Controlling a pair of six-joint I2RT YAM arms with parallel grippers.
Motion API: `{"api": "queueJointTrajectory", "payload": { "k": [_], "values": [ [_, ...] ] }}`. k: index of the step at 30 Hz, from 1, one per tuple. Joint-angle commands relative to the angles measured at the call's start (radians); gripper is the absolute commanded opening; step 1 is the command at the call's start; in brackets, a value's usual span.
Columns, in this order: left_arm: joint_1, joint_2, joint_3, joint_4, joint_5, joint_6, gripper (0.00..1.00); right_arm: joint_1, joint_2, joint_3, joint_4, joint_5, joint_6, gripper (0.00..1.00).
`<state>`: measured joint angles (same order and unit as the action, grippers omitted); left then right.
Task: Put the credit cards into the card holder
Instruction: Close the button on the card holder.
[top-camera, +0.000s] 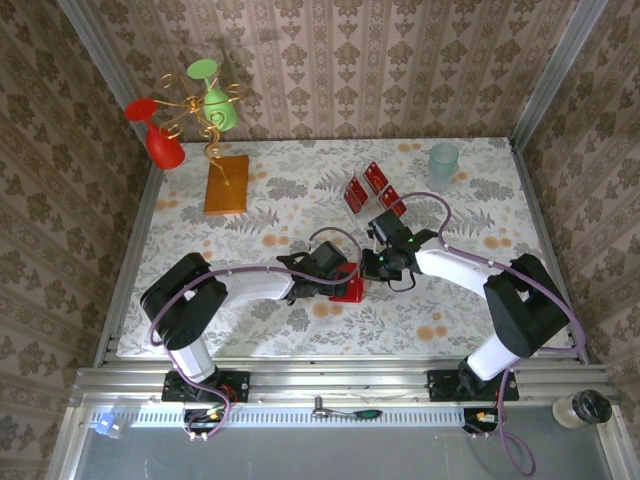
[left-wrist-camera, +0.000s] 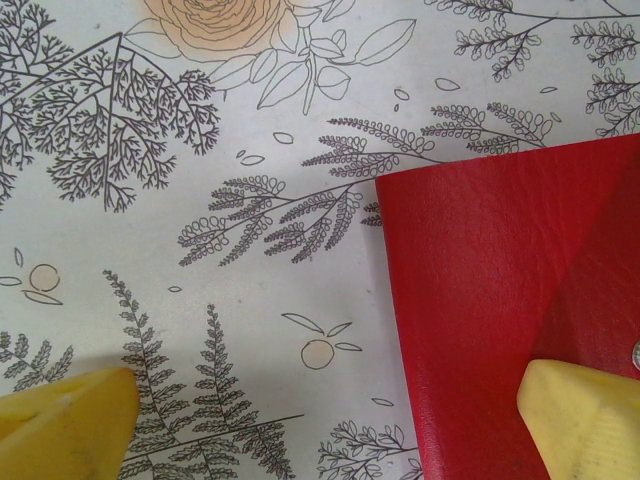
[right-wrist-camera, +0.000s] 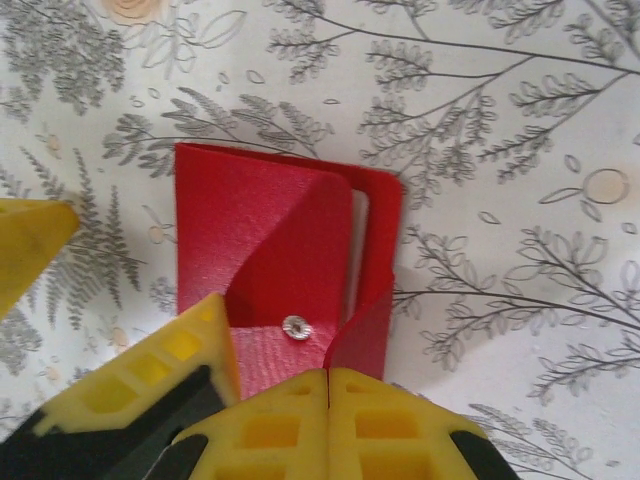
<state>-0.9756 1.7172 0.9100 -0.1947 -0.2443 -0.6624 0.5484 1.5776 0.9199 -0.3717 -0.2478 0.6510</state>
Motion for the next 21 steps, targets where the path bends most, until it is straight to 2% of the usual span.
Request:
{"api": "queueJointTrajectory", "payload": {
  "k": [1, 21],
  "values": [
    [-0.019, 0.035, -0.043, -0.055, 0.025, -0.004, 1.00, 0.004, -0.007, 0.008, 0.052, -0.070, 0.040, 0.00],
    [-0.021, 0.007, -0.061, -0.048, 0.016, -0.009, 1.00, 0.019, 0.111, -0.010, 0.183, -0.119, 0.124, 0.00]
  ]
}}
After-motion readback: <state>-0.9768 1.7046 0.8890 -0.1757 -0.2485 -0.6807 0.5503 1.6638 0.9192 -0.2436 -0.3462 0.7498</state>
